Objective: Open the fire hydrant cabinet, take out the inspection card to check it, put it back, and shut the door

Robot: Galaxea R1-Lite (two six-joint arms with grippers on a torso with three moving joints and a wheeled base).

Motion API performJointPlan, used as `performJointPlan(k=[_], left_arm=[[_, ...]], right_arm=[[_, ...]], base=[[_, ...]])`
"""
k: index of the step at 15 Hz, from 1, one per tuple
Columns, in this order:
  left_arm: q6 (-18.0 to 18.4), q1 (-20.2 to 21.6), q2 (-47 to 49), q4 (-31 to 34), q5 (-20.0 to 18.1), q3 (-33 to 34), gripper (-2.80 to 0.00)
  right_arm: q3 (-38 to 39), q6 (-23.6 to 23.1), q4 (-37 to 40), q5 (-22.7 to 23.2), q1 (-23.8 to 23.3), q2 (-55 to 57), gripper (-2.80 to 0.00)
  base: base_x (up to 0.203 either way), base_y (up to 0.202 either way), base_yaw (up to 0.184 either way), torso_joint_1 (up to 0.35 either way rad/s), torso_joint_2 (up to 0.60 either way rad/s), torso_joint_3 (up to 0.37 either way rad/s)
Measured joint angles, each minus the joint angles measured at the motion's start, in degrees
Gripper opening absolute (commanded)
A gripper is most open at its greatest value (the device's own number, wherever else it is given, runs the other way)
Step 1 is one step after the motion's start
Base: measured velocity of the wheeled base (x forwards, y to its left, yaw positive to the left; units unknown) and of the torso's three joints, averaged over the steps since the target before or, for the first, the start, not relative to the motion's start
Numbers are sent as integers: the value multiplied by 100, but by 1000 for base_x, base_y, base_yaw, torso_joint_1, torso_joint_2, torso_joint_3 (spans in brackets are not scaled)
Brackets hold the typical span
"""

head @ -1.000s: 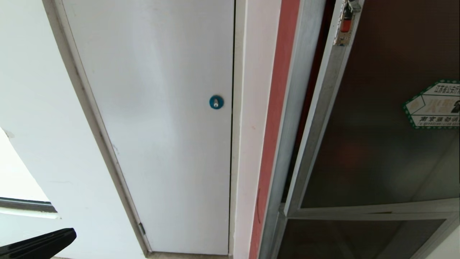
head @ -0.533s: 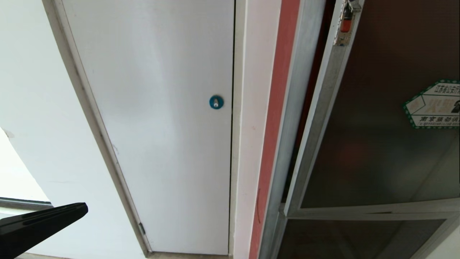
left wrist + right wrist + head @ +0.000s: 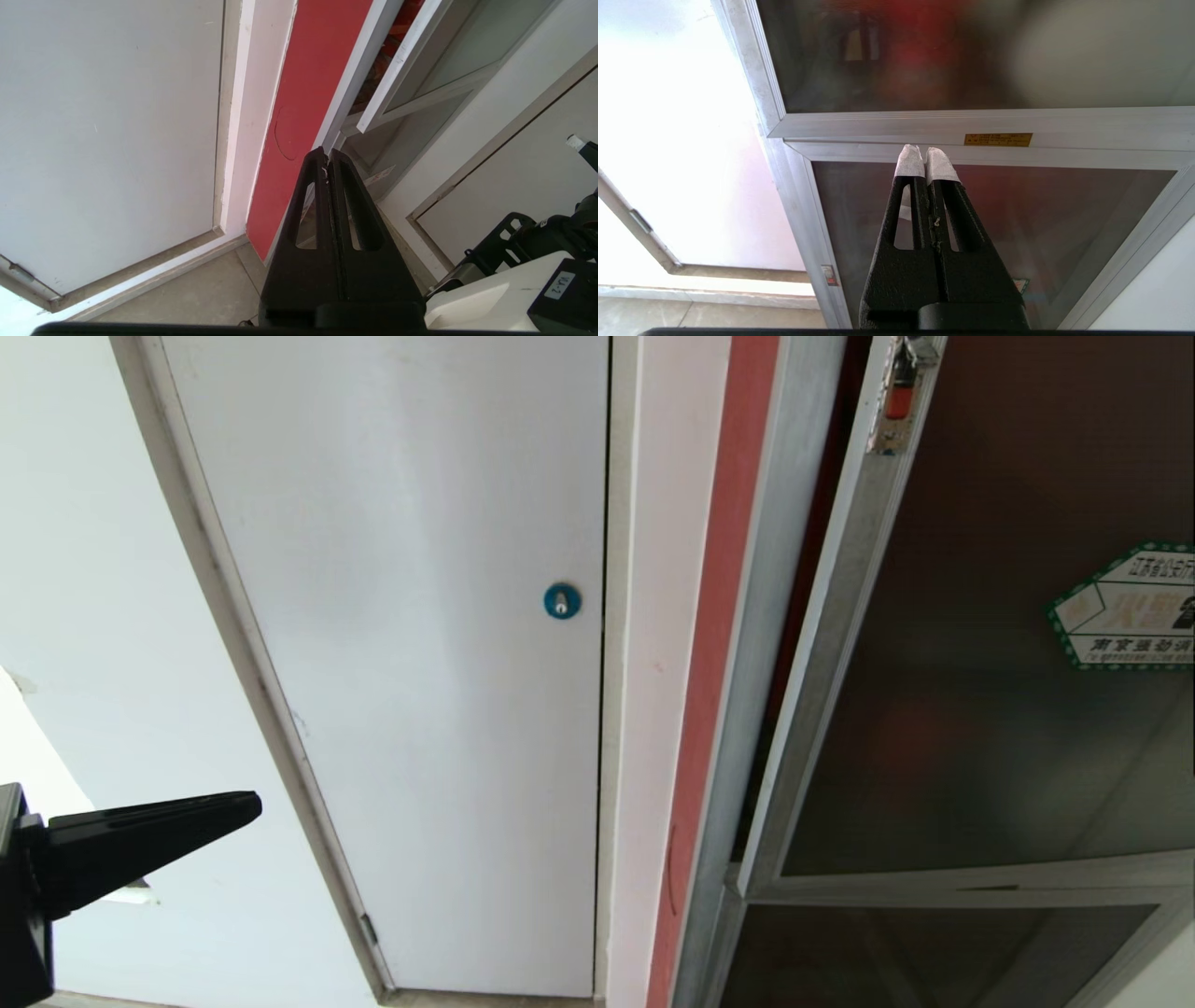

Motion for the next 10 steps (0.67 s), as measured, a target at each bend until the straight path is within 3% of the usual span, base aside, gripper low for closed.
performJointPlan(k=[10], left_arm=[[6, -140, 599, 2, -9, -446, -280]], right_arm=[[0, 0, 0, 0, 1, 0, -280]], base=[[0, 0, 0, 0, 0, 0]])
